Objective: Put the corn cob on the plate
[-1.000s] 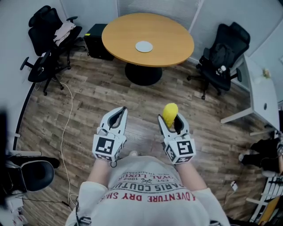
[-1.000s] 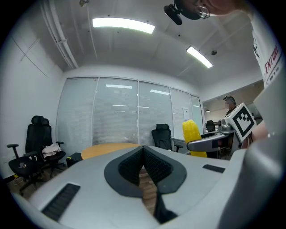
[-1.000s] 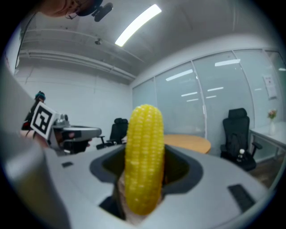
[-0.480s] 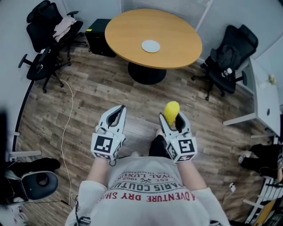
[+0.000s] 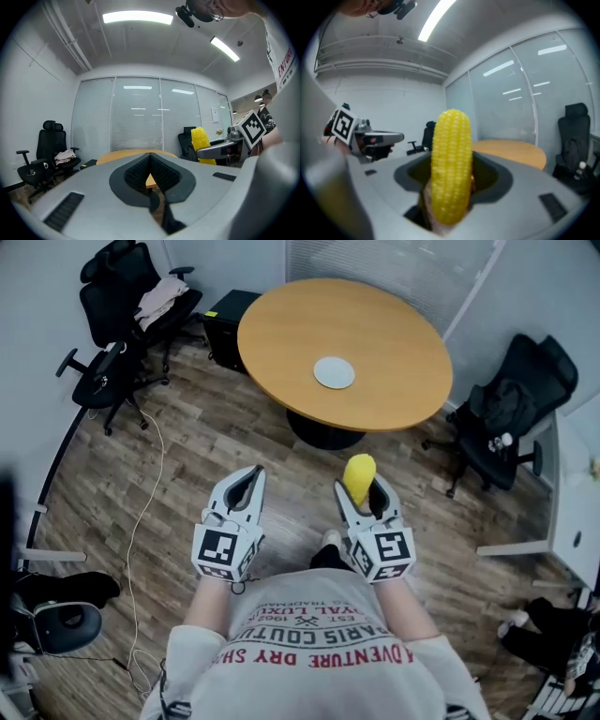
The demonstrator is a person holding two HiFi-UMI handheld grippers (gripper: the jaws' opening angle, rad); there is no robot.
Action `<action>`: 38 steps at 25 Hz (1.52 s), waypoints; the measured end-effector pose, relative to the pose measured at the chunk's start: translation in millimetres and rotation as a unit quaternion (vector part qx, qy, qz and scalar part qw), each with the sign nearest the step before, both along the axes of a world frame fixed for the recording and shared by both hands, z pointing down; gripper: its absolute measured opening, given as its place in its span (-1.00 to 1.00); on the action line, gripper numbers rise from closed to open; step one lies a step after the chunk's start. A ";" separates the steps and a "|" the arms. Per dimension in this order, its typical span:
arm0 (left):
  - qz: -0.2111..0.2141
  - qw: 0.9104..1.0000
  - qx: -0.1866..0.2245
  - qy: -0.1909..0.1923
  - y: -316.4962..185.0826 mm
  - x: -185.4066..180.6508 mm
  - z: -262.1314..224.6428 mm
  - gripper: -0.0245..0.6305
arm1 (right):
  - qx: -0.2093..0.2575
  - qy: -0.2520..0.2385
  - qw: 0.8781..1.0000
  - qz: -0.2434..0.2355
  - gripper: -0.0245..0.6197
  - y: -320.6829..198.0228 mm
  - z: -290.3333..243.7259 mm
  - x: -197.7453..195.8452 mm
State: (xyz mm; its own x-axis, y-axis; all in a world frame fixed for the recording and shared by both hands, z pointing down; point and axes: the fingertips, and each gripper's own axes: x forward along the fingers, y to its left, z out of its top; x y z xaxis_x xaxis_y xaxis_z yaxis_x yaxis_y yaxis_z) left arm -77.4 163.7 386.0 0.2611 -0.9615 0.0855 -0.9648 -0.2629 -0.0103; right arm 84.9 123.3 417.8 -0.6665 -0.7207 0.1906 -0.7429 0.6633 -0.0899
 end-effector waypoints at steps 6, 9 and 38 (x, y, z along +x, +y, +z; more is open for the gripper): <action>-0.034 0.999 0.002 0.005 -85.6 26.8 -1.5 -0.83 | 0.001 0.008 0.999 -0.050 -0.09 -88.9 -1.4 18.1; -0.040 0.999 0.004 0.006 -125.5 42.0 0.2 -0.83 | 0.007 0.016 0.998 -0.062 -0.09 -129.3 0.7 28.9; 0.113 0.993 -0.029 0.014 -427.9 -31.2 38.2 -0.82 | -0.083 0.017 0.992 0.098 -0.09 -368.8 53.8 -29.6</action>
State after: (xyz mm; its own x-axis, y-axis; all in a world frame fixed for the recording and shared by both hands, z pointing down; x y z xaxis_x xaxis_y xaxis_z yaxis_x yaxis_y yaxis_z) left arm -108.7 -264.3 424.1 0.4727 -0.8718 0.1286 -0.8808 -0.4720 0.0378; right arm 55.3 -245.5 471.7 -0.5080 -0.7925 0.3373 -0.8605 0.4845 -0.1576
